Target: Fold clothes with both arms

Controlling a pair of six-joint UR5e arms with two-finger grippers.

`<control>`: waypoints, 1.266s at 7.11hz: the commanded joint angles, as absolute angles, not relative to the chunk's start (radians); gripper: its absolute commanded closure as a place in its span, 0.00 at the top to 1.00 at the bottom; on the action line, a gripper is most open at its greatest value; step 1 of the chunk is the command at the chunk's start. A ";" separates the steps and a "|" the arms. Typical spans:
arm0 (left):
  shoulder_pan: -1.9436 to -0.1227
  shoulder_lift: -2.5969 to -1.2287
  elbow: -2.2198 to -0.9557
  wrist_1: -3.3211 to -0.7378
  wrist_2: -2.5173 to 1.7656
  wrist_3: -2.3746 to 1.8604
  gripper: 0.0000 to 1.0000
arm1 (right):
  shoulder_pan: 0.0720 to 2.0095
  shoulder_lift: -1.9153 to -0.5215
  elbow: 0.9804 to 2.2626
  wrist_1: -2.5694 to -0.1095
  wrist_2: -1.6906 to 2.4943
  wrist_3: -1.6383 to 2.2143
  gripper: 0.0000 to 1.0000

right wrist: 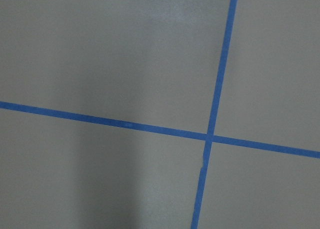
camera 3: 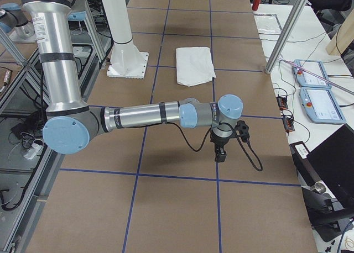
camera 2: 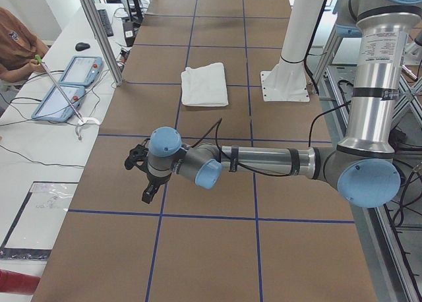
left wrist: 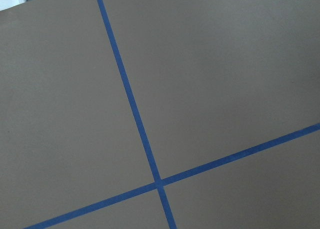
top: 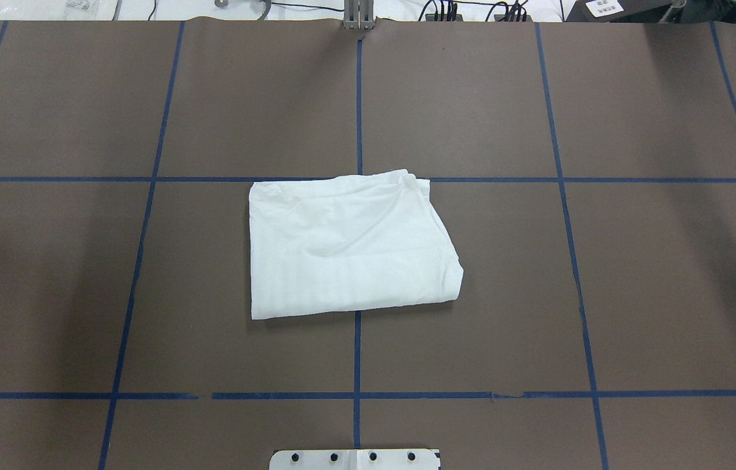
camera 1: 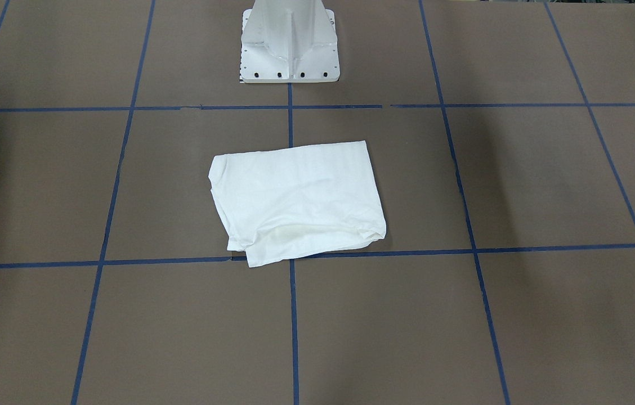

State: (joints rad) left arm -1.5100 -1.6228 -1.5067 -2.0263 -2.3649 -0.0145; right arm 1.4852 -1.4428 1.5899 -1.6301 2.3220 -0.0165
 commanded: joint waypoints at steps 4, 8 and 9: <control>-1.517 -1.522 -1.608 -2.023 -2.413 -0.017 1.00 | 1.522 -1.497 1.588 -1.628 2.347 -0.012 1.00; -1.517 -1.526 -1.600 -2.023 -2.407 -0.009 1.00 | 1.520 -1.488 1.565 -1.628 2.349 -0.011 1.00; -1.517 -1.531 -1.598 -2.023 -2.402 -0.009 1.00 | 1.520 -1.489 1.553 -1.628 2.350 -0.009 1.00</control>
State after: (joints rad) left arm -1.5171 -1.5271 -1.5979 -2.0237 -2.4052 -0.0100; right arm 1.5202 -1.4881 1.5647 -1.6271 2.3488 -0.0104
